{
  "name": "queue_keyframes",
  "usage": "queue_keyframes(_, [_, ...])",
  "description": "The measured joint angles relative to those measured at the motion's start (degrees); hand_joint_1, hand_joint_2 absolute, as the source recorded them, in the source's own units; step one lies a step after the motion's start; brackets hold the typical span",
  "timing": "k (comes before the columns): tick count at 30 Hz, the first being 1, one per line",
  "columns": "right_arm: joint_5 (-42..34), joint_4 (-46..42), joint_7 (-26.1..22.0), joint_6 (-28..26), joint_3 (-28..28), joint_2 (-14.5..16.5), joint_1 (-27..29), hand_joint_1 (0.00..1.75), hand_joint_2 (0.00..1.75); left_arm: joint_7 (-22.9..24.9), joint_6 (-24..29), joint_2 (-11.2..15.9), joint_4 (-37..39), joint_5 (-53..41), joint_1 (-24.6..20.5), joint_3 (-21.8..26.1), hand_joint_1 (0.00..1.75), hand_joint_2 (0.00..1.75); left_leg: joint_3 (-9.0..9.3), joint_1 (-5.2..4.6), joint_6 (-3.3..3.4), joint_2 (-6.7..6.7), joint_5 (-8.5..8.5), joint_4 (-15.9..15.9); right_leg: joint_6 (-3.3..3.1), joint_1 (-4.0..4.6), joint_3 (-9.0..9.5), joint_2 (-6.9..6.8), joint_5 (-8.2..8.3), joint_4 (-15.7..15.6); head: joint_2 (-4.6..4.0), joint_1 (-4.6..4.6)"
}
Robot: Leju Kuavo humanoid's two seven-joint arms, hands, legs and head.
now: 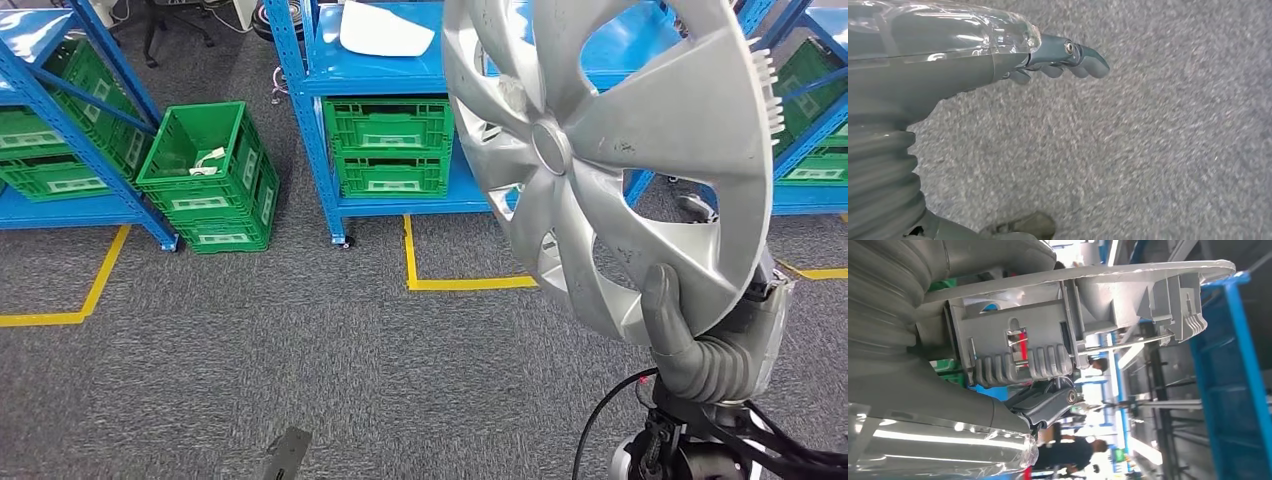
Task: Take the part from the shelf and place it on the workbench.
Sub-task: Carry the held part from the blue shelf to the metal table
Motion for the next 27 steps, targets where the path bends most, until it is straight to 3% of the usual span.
queue_keyframes(2, [-0.5,0.6,0.4,0.0,0.4,0.0,0.1,1.75,1.75,0.0,-0.1,0.0,0.0,0.2,0.0,0.0,0.00,1.75,-1.16,0.12,-0.75,0.21,0.59,0.6,0.20,-0.24,5.21,0.34,1.23,-8.3,0.00,0.39])
queue_keyframes(3, [-0.6,1.0,0.6,0.0,0.5,0.1,0.2,1.75,1.75,0.0,-0.1,0.0,0.0,0.3,0.0,0.0,0.00,1.75,-1.61,0.08,-1.16,0.35,0.96,0.8,0.02,-0.20,6.60,0.58,1.08,-10.9,0.00,0.51])
queue_keyframes(6, [-0.8,1.8,0.9,0.0,0.8,0.1,0.5,1.75,1.75,0.0,-0.1,0.0,0.0,0.3,0.2,-0.1,0.00,1.75,-2.65,0.17,-2.35,0.66,1.75,1.1,-1.57,0.14,6.07,0.83,1.33,-12.1,-0.01,0.27])
queue_keyframes(7, [-0.8,2.1,0.9,0.0,0.9,0.1,0.6,1.75,1.75,0.0,-0.1,0.0,0.0,0.3,0.2,-0.3,0.00,1.75,-3.18,0.28,-2.66,0.61,0.80,1.8,-2.26,0.18,5.47,0.72,1.81,-12.1,-0.01,0.10])
queue_keyframes(9, [-1.0,2.6,1.1,0.0,1.0,0.2,0.7,1.75,1.75,0.1,-0.1,0.0,0.0,0.3,0.3,-0.5,0.00,1.75,-4.93,0.46,-3.05,0.28,-3.91,6.2,-3.42,0.28,4.15,0.37,2.93,-12.1,-0.01,-0.38])
queue_keyframes(11, [-1.3,3.1,1.5,0.0,1.0,0.3,1.1,1.75,1.75,0.1,-0.1,0.0,0.0,0.5,0.3,-0.7,0.00,1.75,-6.82,0.46,-3.20,-0.16,-8.86,13.5,-3.86,0.66,2.79,0.06,3.91,-12.0,-0.01,-0.92])
queue_keyframes(12, [-1.3,3.4,1.9,0.0,1.1,0.3,1.3,1.75,1.75,0.2,-0.1,0.0,0.0,0.7,0.4,-0.8,0.00,1.75,-7.11,0.42,-3.15,-0.32,-9.72,16.2,-3.95,0.89,2.02,-0.11,4.38,-11.8,-0.01,-1.08])
queue_keyframes(13, [-1.4,3.7,2.2,0.0,1.1,0.3,1.6,1.75,1.75,0.2,-0.1,0.1,0.0,0.8,0.5,-0.8,0.00,1.75,-6.61,0.38,-2.99,-0.41,-9.34,17.2,-4.00,1.13,1.23,-0.22,4.80,-11.6,-0.01,-1.19])
queue_keyframes(14, [-1.4,4.1,2.5,0.0,1.2,0.3,1.9,1.75,1.75,0.2,-0.1,0.1,0.0,1.0,0.5,-0.9,0.00,1.75,-5.11,0.32,-2.71,-0.43,-7.99,16.2,-4.02,1.34,0.44,-0.29,5.18,-11.3,-0.01,-1.31])
queue_keyframes(16, [-1.4,4.7,3.0,0.0,1.4,0.3,2.2,1.75,1.75,0.2,-0.1,0.1,0.0,1.3,0.5,-0.9,0.00,1.75,0.30,-0.01,-1.77,-0.54,-5.38,9.8,-3.91,1.63,-0.79,-0.35,5.78,-10.7,0.00,-1.49])
queue_keyframes(18, [-0.9,5.3,3.5,0.0,1.6,0.3,2.4,1.75,1.75,0.2,-0.1,0.1,0.0,1.5,0.5,-0.9,0.00,1.75,5.17,-0.47,-0.98,-0.66,-5.03,2.8,-3.56,1.73,-1.49,-0.44,6.47,-10.3,0.00,-1.55])
queue_keyframes(19, [-0.3,5.5,3.9,0.0,1.7,0.3,2.4,1.75,1.75,0.2,-0.2,0.2,0.0,1.7,0.5,-0.9,0.00,1.75,6.21,-0.66,-0.79,-0.71,-5.29,1.0,-3.28,1.68,-1.73,-0.49,6.87,-10.2,0.00,-1.54])
queue_keyframes(21, [1.2,6.1,4.9,0.0,1.7,0.3,2.4,1.75,1.75,0.2,-0.4,0.2,0.0,2.2,0.5,-0.9,0.00,1.75,6.11,-0.67,-0.52,-0.67,-5.02,-0.3,-2.61,1.54,-2.22,-0.49,7.50,-10.2,0.00,-1.65])
queue_keyframes(22, [1.9,6.4,5.5,0.0,1.7,0.3,2.4,1.75,1.75,0.4,-0.6,0.2,0.0,2.5,0.5,-1.0,0.00,1.75,5.82,-0.55,-0.23,-0.63,-4.65,-0.6,-2.25,1.50,-2.55,-0.41,7.02,-9.9,0.00,-1.66])
queue_keyframes(24, [3.0,6.9,6.1,0.0,1.8,0.3,2.5,1.75,1.75,0.7,-1.4,0.1,0.0,3.1,0.5,-1.0,0.00,1.75,5.10,-0.28,0.45,-0.51,-3.65,-0.9,-1.56,1.34,-3.79,-0.18,3.28,-6.4,0.00,-1.14])
queue_keyframes(26, [3.5,7.5,6.4,0.0,1.8,0.3,2.5,1.75,1.75,1.0,-1.9,-0.1,0.0,3.5,0.6,-1.1,0.00,1.75,4.05,-0.31,0.70,-0.44,-2.75,-0.9,-0.98,1.08,-5.43,-0.10,-1.70,0.5,0.00,-0.36])
queue_keyframes(27, [3.9,7.8,6.5,0.0,1.8,0.4,2.6,1.75,1.75,1.0,-2.1,-0.1,0.0,3.5,0.6,-1.2,0.00,1.75,3.53,-0.32,0.66,-0.40,-2.32,-0.8,-0.78,0.95,-5.84,-0.10,-2.88,3.5,0.00,-0.08])
